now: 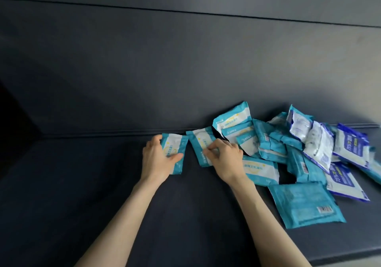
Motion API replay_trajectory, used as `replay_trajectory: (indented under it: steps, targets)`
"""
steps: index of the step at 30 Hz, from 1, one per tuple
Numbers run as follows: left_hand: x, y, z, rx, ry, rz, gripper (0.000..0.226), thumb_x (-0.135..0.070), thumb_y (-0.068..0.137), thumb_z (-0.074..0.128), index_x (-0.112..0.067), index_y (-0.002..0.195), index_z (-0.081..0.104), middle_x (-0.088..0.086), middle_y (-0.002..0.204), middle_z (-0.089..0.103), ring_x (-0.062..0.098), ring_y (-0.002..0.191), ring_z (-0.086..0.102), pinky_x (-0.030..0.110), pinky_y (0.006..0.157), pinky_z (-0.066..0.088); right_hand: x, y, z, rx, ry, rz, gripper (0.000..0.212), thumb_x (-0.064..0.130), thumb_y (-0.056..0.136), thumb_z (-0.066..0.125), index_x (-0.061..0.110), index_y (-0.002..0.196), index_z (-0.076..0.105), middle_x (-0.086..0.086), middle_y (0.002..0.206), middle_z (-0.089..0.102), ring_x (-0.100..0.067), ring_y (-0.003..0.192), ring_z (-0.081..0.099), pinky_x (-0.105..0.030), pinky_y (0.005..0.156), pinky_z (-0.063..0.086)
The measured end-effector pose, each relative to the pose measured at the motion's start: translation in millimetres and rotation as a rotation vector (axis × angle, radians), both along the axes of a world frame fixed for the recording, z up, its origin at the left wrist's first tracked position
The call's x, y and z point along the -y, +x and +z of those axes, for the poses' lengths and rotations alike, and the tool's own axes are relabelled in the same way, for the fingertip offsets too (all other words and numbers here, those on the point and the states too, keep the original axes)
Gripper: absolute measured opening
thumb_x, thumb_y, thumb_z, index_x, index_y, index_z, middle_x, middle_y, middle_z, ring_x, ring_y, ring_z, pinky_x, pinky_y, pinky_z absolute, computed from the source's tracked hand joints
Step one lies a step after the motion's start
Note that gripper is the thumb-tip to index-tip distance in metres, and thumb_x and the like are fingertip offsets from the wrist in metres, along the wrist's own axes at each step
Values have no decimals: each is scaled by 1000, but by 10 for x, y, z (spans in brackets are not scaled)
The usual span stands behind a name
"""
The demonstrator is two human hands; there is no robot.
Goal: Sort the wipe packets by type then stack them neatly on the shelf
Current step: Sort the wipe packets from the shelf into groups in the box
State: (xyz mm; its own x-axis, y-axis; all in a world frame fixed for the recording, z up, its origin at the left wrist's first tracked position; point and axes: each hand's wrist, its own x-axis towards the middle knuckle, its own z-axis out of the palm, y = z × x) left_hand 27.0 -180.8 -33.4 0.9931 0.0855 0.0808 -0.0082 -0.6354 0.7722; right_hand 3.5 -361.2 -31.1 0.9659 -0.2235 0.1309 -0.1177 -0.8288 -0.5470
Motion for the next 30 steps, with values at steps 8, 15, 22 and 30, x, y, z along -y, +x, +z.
replay_trajectory:
  steps: [8, 15, 22, 30]
  targets:
    - [-112, 59, 61, -167, -128, 45, 103, -24, 59, 89, -3, 141, 32, 11, 128, 55, 23, 117, 53, 27, 88, 45, 11, 14, 42, 24, 406, 3, 79, 21, 77, 77, 12, 142, 33, 0, 127, 45, -17, 118, 44, -35, 107, 33]
    - [20, -138, 191, -116, -363, -68, 31, -18, 66, 85, -9, 90, 66, 0, 86, 71, 14, 78, 68, 32, 68, 57, 145, -74, 189, 211, 628, 13, 16, 18, 85, 70, 14, 96, 58, 7, 89, 68, -9, 81, 65, -20, 68, 50]
    - [627, -33, 289, -72, -500, -309, 15, -23, 83, 72, -23, 95, 63, -1, 105, 65, 9, 94, 64, 25, 77, 51, 744, -268, 270, 299, 568, -231, 20, 23, 91, 63, 7, 102, 56, 0, 96, 65, -14, 84, 61, -16, 62, 44]
    - [1306, 327, 281, 31, -386, -357, 34, -22, 83, 71, -13, 113, 56, -2, 120, 39, 12, 111, 50, 29, 94, 43, 1185, -87, 265, 176, 209, -353, 27, 36, 93, 55, 9, 93, 50, -1, 102, 52, -25, 113, 35, -36, 97, 19]
